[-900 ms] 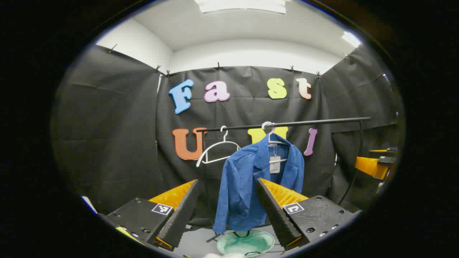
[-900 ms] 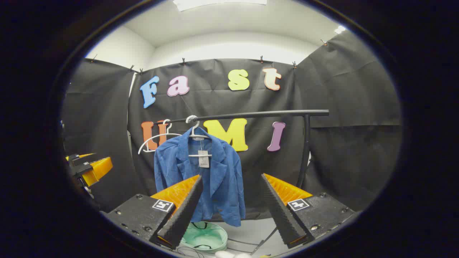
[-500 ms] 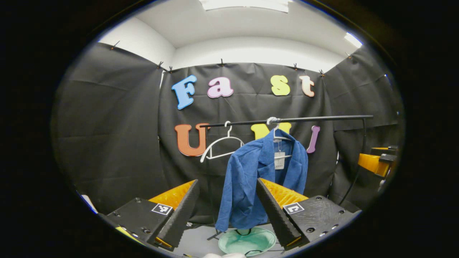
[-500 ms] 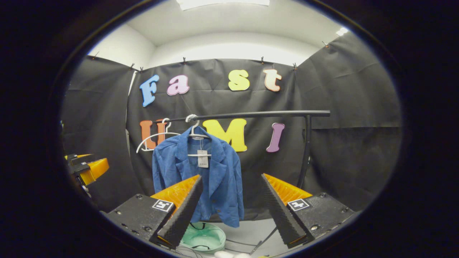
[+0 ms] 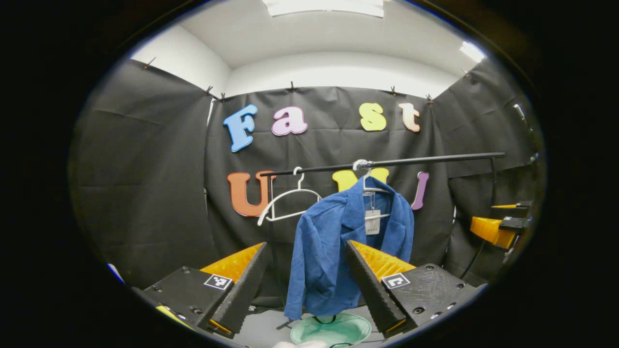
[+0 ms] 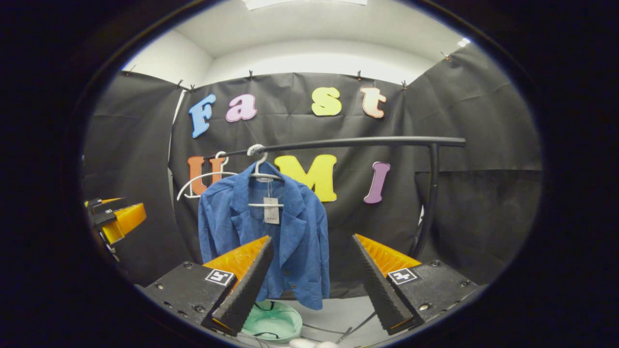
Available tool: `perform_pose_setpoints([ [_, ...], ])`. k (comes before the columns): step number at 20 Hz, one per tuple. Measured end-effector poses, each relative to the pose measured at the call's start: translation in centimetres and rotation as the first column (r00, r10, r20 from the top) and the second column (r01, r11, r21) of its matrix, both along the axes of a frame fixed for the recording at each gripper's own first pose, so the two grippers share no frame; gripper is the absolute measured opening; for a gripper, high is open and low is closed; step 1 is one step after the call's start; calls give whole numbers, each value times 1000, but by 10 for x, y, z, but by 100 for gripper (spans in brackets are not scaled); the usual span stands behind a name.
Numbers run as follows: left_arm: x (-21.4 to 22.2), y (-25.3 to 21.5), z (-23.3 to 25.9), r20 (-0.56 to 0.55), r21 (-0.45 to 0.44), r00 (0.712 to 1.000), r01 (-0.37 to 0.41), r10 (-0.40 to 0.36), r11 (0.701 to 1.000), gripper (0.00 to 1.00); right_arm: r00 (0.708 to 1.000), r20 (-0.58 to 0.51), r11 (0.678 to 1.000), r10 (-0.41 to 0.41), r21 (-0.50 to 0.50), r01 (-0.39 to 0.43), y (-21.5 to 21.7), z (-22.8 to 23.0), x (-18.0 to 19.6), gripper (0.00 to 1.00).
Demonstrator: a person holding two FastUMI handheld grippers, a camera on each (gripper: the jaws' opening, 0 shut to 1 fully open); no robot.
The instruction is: Grasp the clothes on the hanger with both hands and then place them into the laundry hamper below.
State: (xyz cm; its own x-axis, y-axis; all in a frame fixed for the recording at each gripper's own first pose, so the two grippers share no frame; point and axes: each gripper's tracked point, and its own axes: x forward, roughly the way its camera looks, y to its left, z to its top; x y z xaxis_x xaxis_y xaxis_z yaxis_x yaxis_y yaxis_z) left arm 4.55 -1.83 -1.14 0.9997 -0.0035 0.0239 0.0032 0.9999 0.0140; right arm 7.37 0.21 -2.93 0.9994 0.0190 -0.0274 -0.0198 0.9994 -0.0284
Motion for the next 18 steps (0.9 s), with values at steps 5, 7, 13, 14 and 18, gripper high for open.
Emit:
perform_pose_setpoints([
  [5, 43, -29, -21, -16, -16, 1000, -5, 5, 1000, 97, 999, -15, 999, 49, -7, -49, -3, -16, 57, 99],
  [7, 62, -42, -34, -31, -41, 999, 9, -11, 999, 100, 997, -21, 997, 79, 0, -79, -1, -23, 82, 100],
  [13, 116, -62, -56, -27, -88, 999, -21, 18, 996, 100, 990, -40, 990, 138, -7, -139, 3, -45, 156, 99],
  [14, 127, -64, -59, -23, -75, 999, -31, 29, 997, 100, 988, -50, 989, 146, -5, -146, 4, -49, 167, 99],
  [18, 160, -78, -75, -26, -36, 998, -51, 50, 998, 100, 980, -64, 982, 188, -3, -188, 17, -59, 206, 100],
])
